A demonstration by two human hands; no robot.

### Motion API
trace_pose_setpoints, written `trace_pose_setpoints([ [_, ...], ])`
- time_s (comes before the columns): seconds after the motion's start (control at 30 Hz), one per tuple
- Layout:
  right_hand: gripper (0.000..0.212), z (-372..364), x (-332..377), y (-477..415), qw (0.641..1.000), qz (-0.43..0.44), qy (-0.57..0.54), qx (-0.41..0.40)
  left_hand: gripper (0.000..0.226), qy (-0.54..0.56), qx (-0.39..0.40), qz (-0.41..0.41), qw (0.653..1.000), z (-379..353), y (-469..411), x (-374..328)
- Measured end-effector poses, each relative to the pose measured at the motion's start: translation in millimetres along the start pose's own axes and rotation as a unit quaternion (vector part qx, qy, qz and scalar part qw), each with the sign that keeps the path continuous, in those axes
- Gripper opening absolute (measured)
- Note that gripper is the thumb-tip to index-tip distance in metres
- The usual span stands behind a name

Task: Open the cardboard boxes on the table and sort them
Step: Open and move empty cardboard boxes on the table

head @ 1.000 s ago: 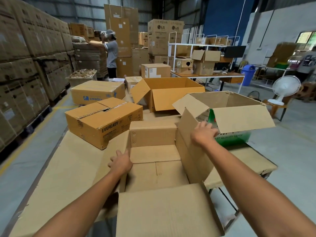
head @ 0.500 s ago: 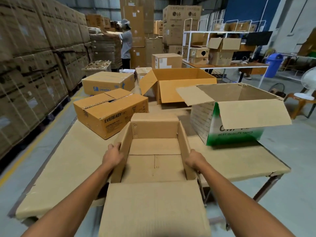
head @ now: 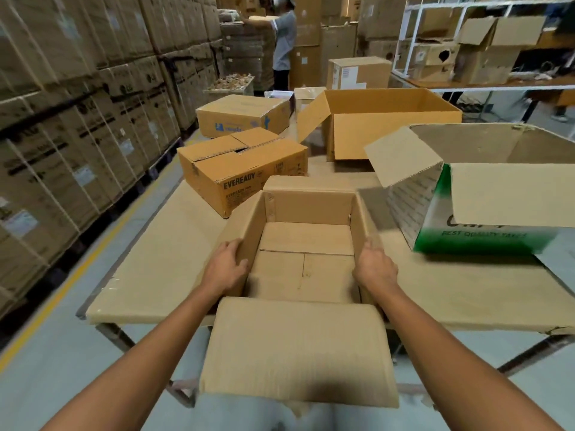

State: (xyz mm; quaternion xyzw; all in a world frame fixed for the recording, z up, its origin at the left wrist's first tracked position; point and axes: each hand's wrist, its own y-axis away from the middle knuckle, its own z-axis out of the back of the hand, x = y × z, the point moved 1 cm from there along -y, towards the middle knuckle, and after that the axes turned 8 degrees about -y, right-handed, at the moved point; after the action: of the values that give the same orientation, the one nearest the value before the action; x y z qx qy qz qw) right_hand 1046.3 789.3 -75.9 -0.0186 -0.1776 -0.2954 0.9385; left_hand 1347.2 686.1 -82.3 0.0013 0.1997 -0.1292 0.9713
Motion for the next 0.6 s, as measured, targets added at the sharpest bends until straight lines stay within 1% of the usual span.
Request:
trace_pose_setpoints([
  [0.07, 0.077, 5.0, 6.2, 5.3, 1.000, 0.019, -0.014, 0.000, 0.058, 0.005, -0.008, -0.006, 1.000, 4.3, 2.9, -0.1],
  [0.17, 0.072, 13.3, 31.1, 19.5, 0.997, 0.059, -0.041, -0.017, 0.053, 0.020, -0.040, -0.040, 0.998, 13.8, 9.7, 1.0],
  [0.27, 0.074, 21.0, 68.7, 46.7, 0.987, 0.107, -0.119, -0.024, 0.051, 0.044, -0.085, -0.076, 0.993, 33.4, 23.7, 4.8],
  [0.37, 0.072, 23.1, 111.7, 87.3, 0.968, 0.142, -0.204, -0.042, 0.052, 0.064, -0.131, -0.093, 0.985, 61.0, 45.5, 19.9],
  [0.5, 0.068, 7.6, 178.3, 157.9, 0.932, 0.183, -0.304, -0.068, 0.053, 0.085, -0.182, -0.090, 0.976, 96.9, 97.0, 71.2],
  [0.6, 0.063, -22.4, 230.9, 216.7, 0.915, 0.218, -0.332, -0.072, 0.051, 0.091, -0.206, -0.068, 0.972, 119.8, 148.3, 133.5],
])
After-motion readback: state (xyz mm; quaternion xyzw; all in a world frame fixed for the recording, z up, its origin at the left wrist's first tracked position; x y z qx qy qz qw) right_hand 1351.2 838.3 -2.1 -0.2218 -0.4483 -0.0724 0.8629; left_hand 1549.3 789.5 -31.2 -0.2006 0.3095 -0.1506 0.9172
